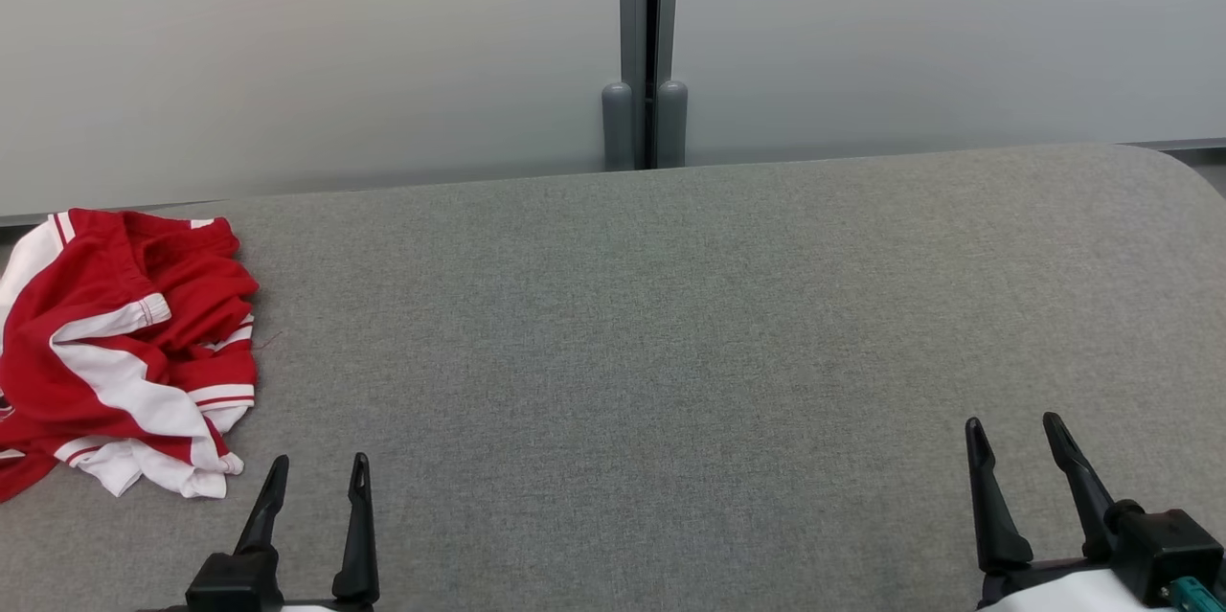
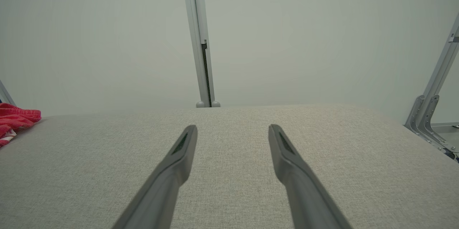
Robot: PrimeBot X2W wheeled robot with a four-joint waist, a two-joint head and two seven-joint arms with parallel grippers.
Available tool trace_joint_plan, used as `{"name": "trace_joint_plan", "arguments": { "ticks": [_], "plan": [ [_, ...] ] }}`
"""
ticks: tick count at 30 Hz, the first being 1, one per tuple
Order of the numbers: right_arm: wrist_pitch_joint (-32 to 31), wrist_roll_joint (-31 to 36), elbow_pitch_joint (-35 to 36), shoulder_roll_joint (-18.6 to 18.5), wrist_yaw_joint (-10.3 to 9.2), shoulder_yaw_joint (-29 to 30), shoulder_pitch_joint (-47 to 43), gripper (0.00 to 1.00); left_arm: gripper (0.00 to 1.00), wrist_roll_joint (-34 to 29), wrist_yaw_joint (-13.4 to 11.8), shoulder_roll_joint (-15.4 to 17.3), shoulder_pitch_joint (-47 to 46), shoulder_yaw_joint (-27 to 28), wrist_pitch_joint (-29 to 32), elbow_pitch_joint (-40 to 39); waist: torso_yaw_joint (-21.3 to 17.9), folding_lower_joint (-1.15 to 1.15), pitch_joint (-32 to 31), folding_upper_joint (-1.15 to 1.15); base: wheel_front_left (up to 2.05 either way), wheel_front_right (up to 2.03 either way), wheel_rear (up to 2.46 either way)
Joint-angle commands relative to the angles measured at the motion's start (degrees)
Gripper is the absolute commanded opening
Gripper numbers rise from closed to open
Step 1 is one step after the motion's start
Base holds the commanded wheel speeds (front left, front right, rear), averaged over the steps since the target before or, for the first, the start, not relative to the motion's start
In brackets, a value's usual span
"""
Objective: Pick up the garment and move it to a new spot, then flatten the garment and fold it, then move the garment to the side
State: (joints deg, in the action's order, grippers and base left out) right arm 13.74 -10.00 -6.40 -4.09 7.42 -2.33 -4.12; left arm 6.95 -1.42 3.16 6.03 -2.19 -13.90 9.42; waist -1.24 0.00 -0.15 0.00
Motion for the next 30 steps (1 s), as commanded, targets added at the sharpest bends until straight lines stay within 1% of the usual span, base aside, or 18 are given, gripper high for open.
{"name": "trace_joint_plan", "arguments": {
  "ticks": [1, 10, 30],
  "plan": [
    [0.8, 1.1, -0.1, -0.3, 0.12, -0.1, -0.4, 1.0, 1.0, -1.2, -0.5, 0.3, 0.3, 0.4, -0.5, -0.1, 0.0, 0.0, 0.0, 0.0, 0.0, 0.0, 0.0],
    [1.7, 3.2, -0.8, -0.9, 0.12, -0.5, -0.8, 1.0, 1.0, -3.9, -0.9, 0.1, 1.0, 1.7, -1.4, 0.2, 0.0, 0.0, 0.0, 0.0, 0.0, 0.0, 0.0],
    [1.6, 2.0, -1.5, -1.2, 0.12, -0.5, -0.4, 1.0, 1.0, -3.0, -0.2, -0.1, 0.8, 2.5, -1.3, 0.8, -0.1, 0.0, 0.1, 0.0, 0.0, 0.0, 0.0]
  ]
}}
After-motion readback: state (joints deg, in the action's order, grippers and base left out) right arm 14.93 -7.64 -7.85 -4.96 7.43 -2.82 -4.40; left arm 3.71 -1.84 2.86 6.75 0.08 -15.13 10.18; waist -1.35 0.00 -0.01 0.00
